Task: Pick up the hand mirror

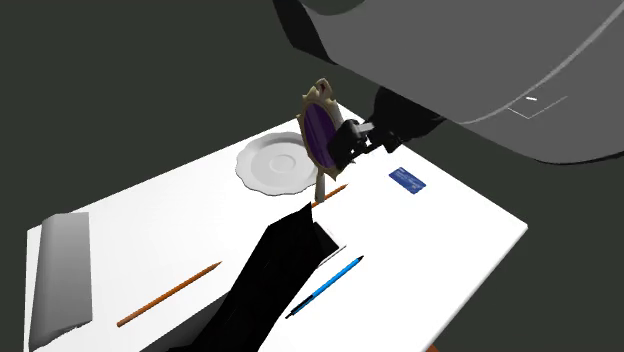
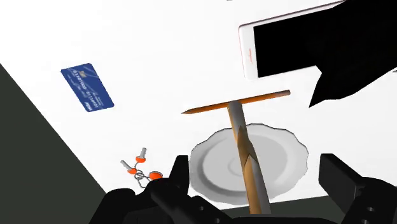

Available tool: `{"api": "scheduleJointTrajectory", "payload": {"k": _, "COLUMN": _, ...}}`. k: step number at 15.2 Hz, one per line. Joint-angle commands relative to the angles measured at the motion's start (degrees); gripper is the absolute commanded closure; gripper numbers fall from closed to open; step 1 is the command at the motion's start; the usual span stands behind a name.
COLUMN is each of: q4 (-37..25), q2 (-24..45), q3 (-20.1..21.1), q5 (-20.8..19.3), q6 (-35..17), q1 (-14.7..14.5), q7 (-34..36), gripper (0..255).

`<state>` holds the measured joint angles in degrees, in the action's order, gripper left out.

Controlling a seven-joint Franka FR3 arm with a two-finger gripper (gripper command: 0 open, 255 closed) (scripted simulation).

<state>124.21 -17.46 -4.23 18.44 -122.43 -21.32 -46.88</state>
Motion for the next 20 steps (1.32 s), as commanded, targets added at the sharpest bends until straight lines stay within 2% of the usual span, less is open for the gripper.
{"api": "scheduleJointTrajectory", "payload": {"k": 1, "q4": -2.4, "q2": 2.2, "q3": -0.3, "q5": 2.2, "q6": -0.4, "q1": -1.8, "q7": -5.0, "gripper": 0}}
{"api": "scheduleJointTrajectory", "payload": {"k": 10, "q4": 2.4, "q2": 3.2, "q3": -0.3, "q5": 3.7, "q6": -5.8, "q1": -2.1, "q7": -7.2, "gripper": 0}}
{"api": "scheduleJointTrajectory", "payload": {"k": 11, "q4": 2.2, "q2": 3.3, "q3": -0.3, "q5": 3.7, "q6": -5.8, "q1": -2.1, "q7": -7.2, "gripper": 255}}
{"api": "scheduleJointTrajectory", "payload": {"k": 20, "q4": 2.4, "q2": 3.2, "q3": -0.3, "q5": 3.7, "q6": -5.8, "q1": -2.1, "q7": -7.2, "gripper": 255}}
